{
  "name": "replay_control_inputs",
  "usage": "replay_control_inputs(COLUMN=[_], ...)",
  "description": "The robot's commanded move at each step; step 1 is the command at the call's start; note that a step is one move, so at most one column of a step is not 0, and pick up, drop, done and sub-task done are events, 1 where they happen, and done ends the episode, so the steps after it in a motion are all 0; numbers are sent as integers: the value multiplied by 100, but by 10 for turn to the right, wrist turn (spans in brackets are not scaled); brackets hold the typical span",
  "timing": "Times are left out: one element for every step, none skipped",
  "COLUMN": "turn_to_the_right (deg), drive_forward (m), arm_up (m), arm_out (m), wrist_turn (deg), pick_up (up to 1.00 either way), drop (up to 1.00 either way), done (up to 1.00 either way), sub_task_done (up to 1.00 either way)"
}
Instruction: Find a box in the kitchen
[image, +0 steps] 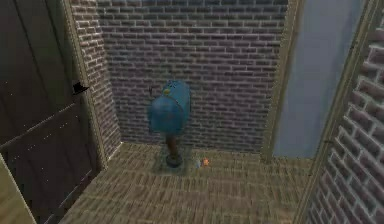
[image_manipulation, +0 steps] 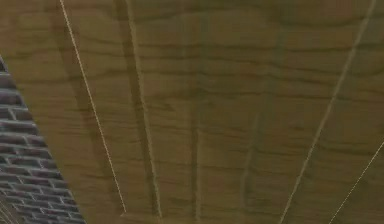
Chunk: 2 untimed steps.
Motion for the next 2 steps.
replay_control_inputs(turn_to_the_right=[0,-90], drive_forward=[80,0], arm_up=[0,0], arm_out=[0,0], wrist_turn=[0,0], pick_up=[0,0], drop=[0,0], done=[0,0], sub_task_done=[0,0])
